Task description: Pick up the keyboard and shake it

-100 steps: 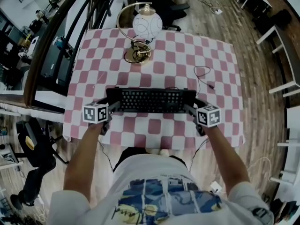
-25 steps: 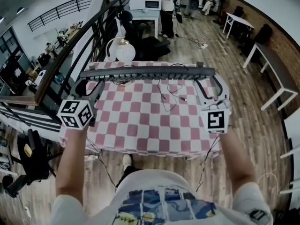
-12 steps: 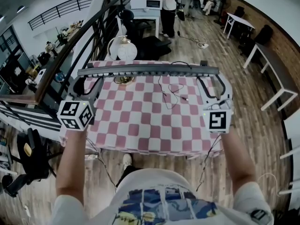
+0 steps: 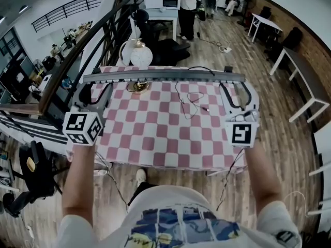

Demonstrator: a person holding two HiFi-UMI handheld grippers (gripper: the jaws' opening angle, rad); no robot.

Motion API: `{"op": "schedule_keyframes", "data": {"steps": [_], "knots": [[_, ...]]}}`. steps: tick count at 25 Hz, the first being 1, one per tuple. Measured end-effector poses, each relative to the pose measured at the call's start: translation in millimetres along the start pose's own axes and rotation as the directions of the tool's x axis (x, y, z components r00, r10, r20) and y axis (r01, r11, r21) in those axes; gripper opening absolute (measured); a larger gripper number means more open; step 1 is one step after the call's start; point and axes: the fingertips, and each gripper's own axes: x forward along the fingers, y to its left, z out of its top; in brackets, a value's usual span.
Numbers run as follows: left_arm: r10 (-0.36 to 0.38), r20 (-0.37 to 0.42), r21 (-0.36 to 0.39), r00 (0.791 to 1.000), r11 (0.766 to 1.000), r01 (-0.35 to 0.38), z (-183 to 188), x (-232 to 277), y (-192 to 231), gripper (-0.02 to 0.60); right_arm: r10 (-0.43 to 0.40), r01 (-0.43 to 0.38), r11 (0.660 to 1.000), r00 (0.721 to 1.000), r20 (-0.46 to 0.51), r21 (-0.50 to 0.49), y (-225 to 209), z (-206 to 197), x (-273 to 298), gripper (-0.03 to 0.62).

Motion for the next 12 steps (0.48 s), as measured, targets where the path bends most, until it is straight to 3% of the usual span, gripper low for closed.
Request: {"op": "schedule_keyframes", "data": {"steps": [12], "knots": [[0.020, 0.013, 0.024, 1.000, 1.000, -0.021, -1.3, 2.9, 2.5, 0.281, 0.005, -0.005, 1.000, 1.000, 0.001, -0.010, -0.3, -2.8, 8.5, 0.235]]}}
